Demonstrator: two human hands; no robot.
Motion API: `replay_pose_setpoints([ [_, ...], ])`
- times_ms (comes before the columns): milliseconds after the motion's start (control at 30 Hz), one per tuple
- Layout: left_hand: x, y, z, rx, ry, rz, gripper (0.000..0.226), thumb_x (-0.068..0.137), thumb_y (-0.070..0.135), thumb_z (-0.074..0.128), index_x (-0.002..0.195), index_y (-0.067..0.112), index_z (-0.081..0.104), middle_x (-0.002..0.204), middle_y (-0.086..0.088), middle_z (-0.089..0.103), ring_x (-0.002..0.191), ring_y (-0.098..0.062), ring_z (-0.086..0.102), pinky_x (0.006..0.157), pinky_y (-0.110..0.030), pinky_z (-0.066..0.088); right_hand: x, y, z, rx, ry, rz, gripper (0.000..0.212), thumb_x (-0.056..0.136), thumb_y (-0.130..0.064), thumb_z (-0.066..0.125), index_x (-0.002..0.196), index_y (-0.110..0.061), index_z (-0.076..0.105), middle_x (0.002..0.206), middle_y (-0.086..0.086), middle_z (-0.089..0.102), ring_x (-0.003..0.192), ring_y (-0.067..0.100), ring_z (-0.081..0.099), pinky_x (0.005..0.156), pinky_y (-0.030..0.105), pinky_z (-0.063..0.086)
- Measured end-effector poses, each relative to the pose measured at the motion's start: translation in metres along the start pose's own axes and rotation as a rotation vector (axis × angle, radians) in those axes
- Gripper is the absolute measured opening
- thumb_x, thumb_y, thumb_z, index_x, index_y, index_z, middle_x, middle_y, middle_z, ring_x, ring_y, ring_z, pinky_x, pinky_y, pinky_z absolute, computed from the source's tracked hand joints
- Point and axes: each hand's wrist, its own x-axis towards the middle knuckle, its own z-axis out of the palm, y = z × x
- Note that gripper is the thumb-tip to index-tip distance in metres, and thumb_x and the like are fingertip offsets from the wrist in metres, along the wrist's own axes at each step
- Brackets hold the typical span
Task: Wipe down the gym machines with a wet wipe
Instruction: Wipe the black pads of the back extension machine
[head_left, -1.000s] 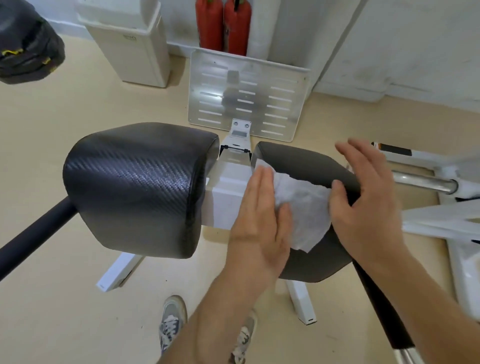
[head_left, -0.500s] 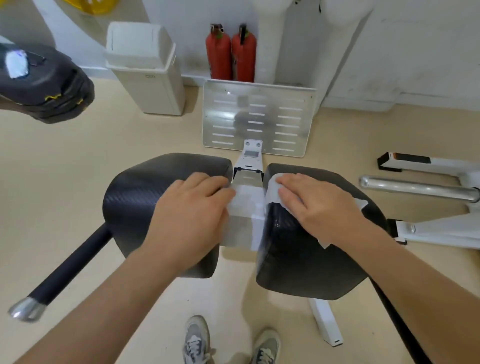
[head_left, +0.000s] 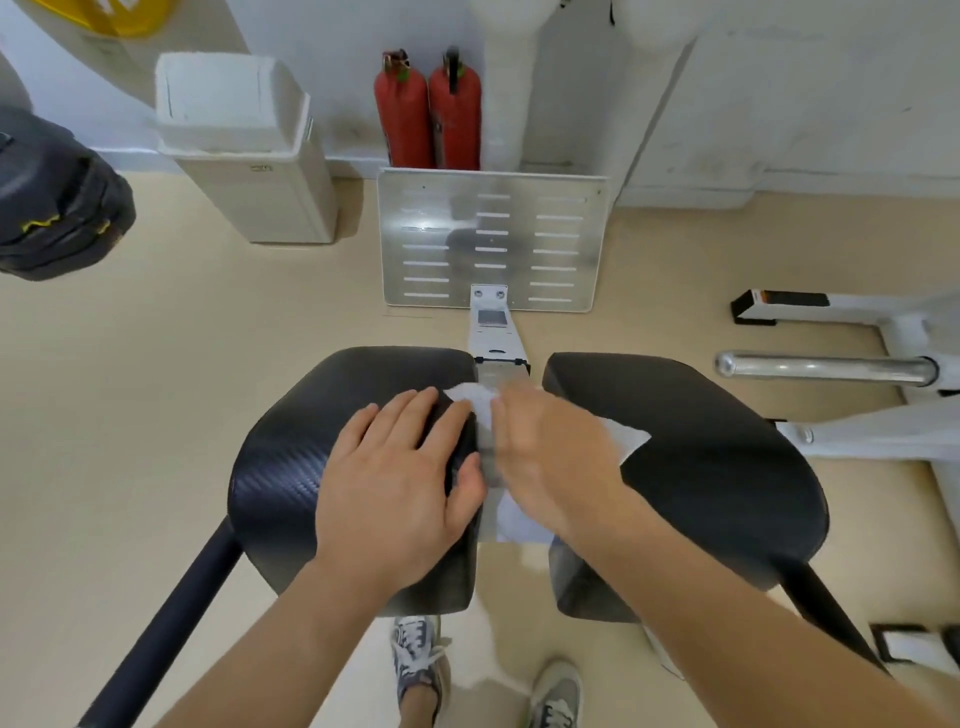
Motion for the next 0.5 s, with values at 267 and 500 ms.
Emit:
replay_pose_setpoints([
  [267,0.032,-0.049,-0.012,-0.075,-0.171,0.126,0.055,0.095,0.044,0.021,0.134,0.028,0.056,0.136,0.000,0.058,0.126,-0.019,0.053,0.103,-0.040,0.043,0.012,-0.008,0.032,-0.059,-0.436,0.021,0.051,0.093,-0.025,0.048,0.139,-0.008,0.034,0.138,0.010,0.039,0.128,0.029,0.037,0.105,0.042,0.034],
  [500,0.034,-0.049,-0.012,-0.093,-0.206,0.126,0.052,0.094,0.042,0.026,0.132,0.026,0.059,0.132,-0.003,0.061,0.123,-0.021,0.056,0.102,-0.044,0.045,0.062,0.008,0.042,0.306,-0.565,0.183,0.040,0.097,-0.018,0.042,0.133,-0.003,0.049,0.145,0.015,0.041,0.137,0.034,0.033,0.111,0.045,0.030],
])
